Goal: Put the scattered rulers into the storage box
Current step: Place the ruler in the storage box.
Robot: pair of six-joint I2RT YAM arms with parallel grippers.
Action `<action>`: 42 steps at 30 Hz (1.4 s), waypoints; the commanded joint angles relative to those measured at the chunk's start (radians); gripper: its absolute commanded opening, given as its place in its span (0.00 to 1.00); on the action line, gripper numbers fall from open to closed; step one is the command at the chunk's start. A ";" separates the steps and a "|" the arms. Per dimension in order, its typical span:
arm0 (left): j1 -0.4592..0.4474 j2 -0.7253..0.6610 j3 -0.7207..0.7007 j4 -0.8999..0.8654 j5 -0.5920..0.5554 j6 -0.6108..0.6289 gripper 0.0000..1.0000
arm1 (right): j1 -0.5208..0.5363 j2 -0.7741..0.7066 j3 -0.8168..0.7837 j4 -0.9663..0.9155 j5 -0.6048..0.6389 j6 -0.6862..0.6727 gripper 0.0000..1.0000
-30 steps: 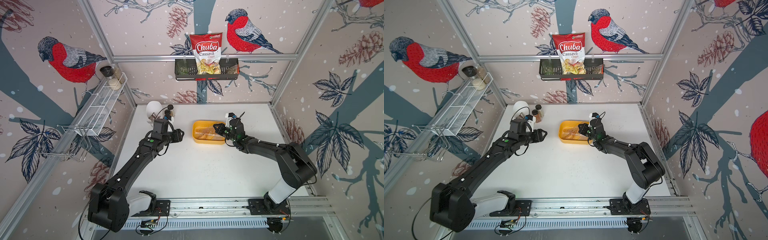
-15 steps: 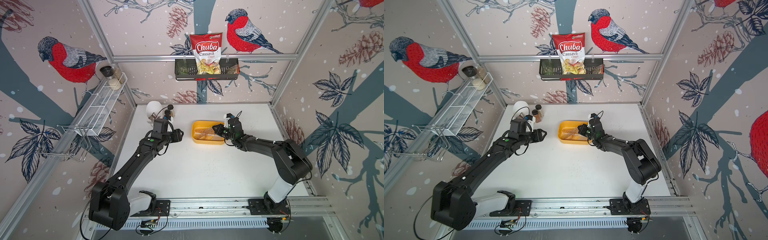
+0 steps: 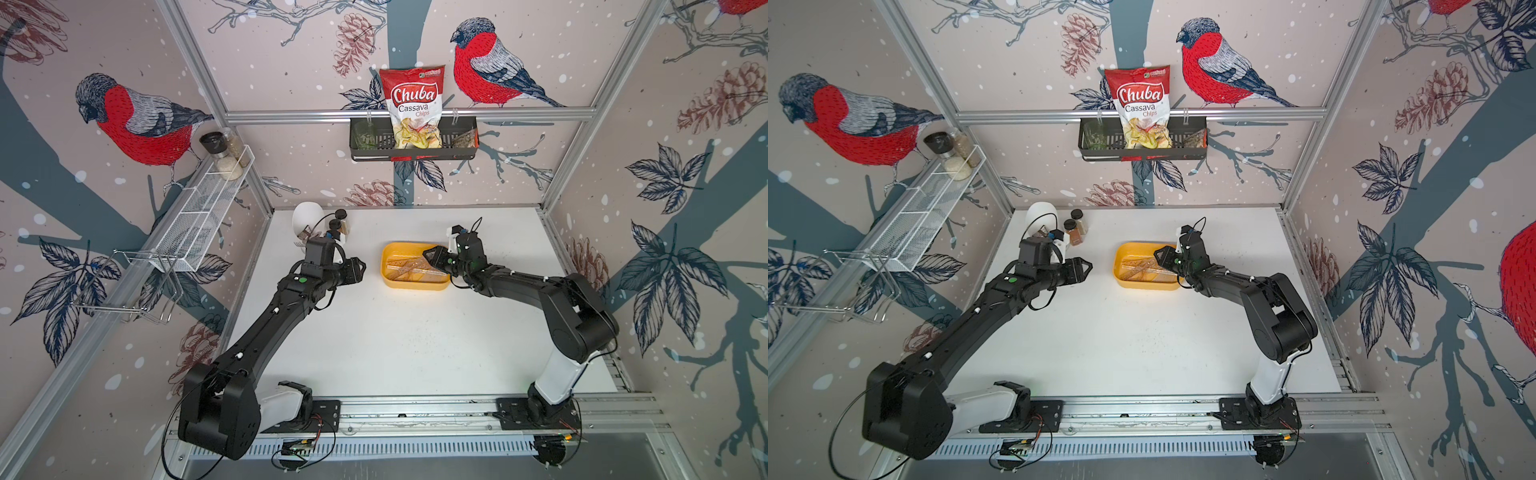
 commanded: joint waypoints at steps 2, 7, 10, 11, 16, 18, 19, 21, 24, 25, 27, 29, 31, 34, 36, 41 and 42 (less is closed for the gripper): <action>0.009 -0.001 0.005 0.020 0.015 0.007 0.58 | -0.016 -0.011 0.021 -0.060 -0.001 -0.047 0.46; 0.018 -0.004 0.004 0.022 0.018 0.007 0.58 | -0.037 -0.042 0.003 -0.084 0.011 -0.059 0.48; 0.021 -0.001 0.003 0.021 0.024 0.004 0.58 | -0.048 -0.059 -0.011 -0.091 0.015 -0.063 0.49; 0.023 0.001 0.003 0.021 0.024 0.005 0.58 | -0.050 -0.066 -0.014 -0.096 0.015 -0.066 0.49; 0.028 -0.001 0.005 0.021 0.019 0.006 0.57 | -0.064 -0.095 -0.025 -0.126 0.032 -0.085 0.51; 0.030 -0.003 0.005 0.018 0.015 0.006 0.57 | -0.068 -0.107 -0.025 -0.139 0.042 -0.097 0.52; 0.031 -0.005 0.005 0.019 0.013 0.009 0.57 | -0.071 -0.114 -0.025 -0.148 0.048 -0.106 0.52; 0.032 -0.008 0.005 0.019 0.004 0.014 0.57 | -0.078 -0.126 -0.019 -0.166 0.051 -0.128 0.54; 0.032 -0.027 -0.003 0.040 -0.017 0.038 0.66 | -0.082 -0.165 -0.010 -0.188 0.048 -0.180 0.55; 0.032 -0.036 -0.008 0.053 -0.027 0.044 0.71 | -0.081 -0.188 -0.013 -0.190 0.055 -0.199 0.55; 0.032 -0.074 -0.029 0.082 -0.066 0.058 0.86 | -0.080 -0.267 -0.041 -0.181 0.100 -0.261 0.57; 0.032 -0.138 -0.076 0.136 -0.138 0.060 0.95 | -0.084 -0.365 -0.103 -0.152 0.169 -0.326 0.61; 0.024 -0.215 -0.169 0.246 -0.242 0.069 0.95 | -0.094 -0.474 -0.175 -0.121 0.263 -0.385 0.69; 0.023 -0.315 -0.324 0.423 -0.400 -0.006 0.95 | -0.124 -0.614 -0.317 -0.007 0.460 -0.469 0.91; 0.023 -0.357 -0.445 0.582 -0.424 0.127 0.96 | -0.146 -0.655 -0.445 0.177 0.527 -0.616 1.00; 0.051 -0.276 -0.583 0.804 -0.834 0.166 0.95 | -0.228 -0.537 -0.548 0.319 0.563 -0.656 1.00; 0.069 -0.250 -0.570 0.779 -0.818 0.167 0.95 | -0.238 -0.490 -0.536 0.290 0.577 -0.666 1.00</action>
